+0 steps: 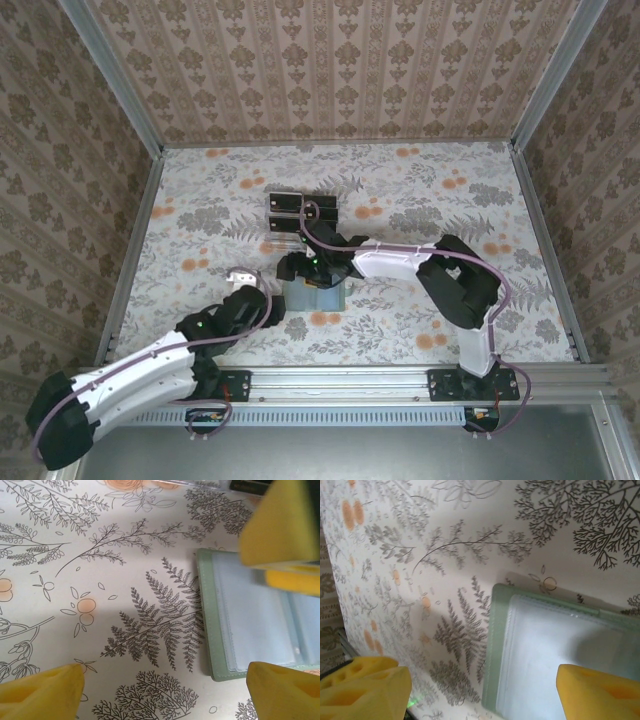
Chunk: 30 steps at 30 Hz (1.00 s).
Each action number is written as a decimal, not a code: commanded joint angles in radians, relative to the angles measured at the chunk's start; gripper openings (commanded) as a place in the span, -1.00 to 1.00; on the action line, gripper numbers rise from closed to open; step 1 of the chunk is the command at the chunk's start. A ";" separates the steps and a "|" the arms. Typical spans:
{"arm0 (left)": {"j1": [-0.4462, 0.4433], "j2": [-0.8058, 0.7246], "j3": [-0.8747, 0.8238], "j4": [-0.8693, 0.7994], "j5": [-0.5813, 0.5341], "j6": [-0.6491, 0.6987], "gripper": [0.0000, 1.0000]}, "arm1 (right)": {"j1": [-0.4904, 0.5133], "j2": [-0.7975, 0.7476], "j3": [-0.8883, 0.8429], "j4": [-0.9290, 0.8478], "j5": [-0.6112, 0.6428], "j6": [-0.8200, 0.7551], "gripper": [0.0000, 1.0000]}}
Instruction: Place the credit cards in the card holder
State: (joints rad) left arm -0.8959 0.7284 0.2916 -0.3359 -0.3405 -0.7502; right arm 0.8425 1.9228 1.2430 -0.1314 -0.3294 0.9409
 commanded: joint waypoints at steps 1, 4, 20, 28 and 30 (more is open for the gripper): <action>0.027 0.036 0.079 -0.037 0.037 -0.012 0.75 | -0.003 -0.097 0.074 -0.124 0.011 -0.112 0.56; 0.051 0.074 0.130 -0.074 0.053 0.006 0.79 | -0.018 -0.141 0.131 -0.242 0.065 -0.234 0.55; 0.355 0.190 0.219 -0.077 0.229 0.095 1.00 | -0.106 -0.056 0.382 -0.566 0.393 -0.972 0.36; 0.472 0.188 0.235 -0.105 0.270 0.068 1.00 | -0.104 0.091 0.508 -0.591 0.412 -1.122 0.04; 0.489 0.180 0.229 -0.113 0.272 0.055 1.00 | -0.092 0.118 0.535 -0.601 0.400 -1.144 0.03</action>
State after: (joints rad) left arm -0.4316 0.9226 0.5068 -0.4168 -0.0937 -0.6849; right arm 0.7364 2.0102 1.7184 -0.6891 0.0532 -0.1123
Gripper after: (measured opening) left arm 0.997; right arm 0.517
